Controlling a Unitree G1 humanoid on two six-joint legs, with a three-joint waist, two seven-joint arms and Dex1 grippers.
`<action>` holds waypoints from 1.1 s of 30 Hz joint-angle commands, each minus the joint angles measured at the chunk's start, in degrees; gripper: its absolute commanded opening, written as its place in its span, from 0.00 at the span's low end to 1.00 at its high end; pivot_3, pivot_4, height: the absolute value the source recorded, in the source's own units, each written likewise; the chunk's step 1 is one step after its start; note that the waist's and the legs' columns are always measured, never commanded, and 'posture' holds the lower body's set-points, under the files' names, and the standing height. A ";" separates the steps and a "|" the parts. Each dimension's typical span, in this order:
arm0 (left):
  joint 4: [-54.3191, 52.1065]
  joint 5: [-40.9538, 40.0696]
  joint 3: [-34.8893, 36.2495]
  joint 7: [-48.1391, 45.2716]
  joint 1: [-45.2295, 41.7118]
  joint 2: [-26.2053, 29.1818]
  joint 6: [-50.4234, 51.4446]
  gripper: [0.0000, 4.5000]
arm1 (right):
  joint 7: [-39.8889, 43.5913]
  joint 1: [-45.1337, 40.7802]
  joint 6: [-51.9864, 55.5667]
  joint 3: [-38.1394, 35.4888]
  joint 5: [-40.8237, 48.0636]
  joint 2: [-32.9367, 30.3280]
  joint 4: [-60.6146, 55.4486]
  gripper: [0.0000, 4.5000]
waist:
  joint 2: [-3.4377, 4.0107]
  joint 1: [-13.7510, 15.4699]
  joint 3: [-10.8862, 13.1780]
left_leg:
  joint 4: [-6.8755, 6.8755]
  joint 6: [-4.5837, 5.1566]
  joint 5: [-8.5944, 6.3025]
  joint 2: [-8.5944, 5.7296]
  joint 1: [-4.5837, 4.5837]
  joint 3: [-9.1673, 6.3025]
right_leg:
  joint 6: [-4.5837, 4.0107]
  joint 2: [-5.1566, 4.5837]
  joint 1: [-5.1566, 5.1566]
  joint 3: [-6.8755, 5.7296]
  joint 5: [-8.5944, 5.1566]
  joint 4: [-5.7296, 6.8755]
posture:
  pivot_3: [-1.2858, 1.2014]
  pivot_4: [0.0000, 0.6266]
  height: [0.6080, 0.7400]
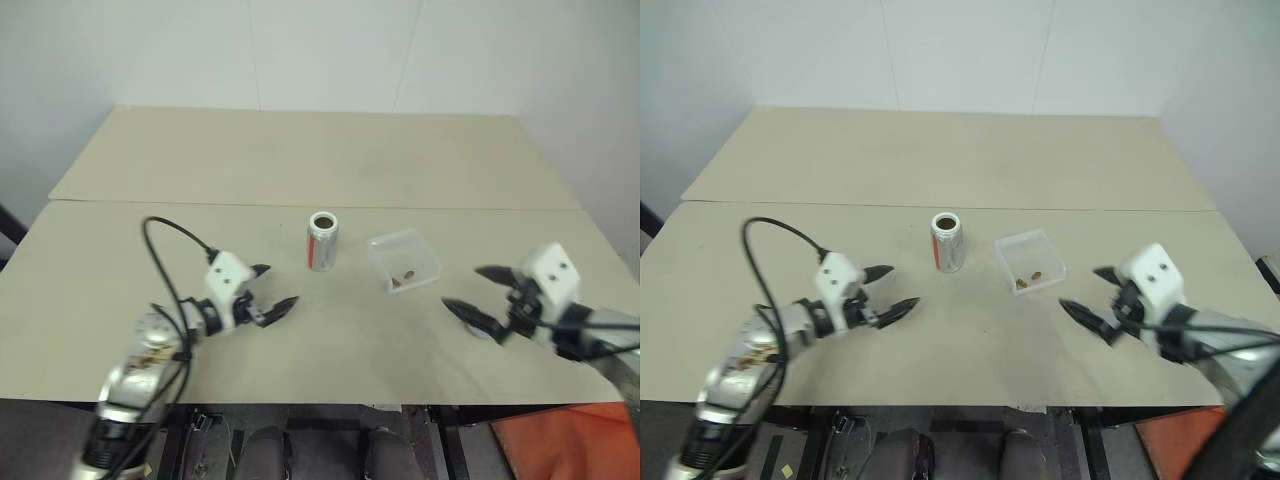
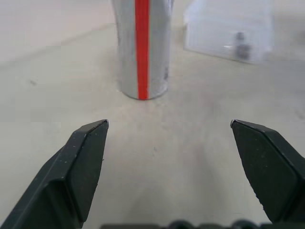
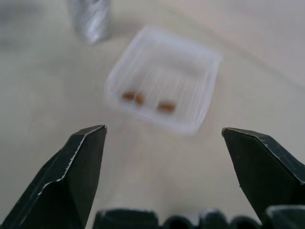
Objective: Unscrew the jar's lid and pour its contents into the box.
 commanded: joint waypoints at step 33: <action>-23.47 -18.75 27.39 20.61 17.13 2.23 10.84 1.00 | 16.04 -17.95 -17.73 6.11 -6.06 -9.82 22.69 1.00 | 0.01 -0.61 0.00 | -0.79 0.01 -0.05 0.00 1.23 0.11 | -0.20 0.00 0.88 0.16 -0.12 -0.11 | 0.52 0.24 1.00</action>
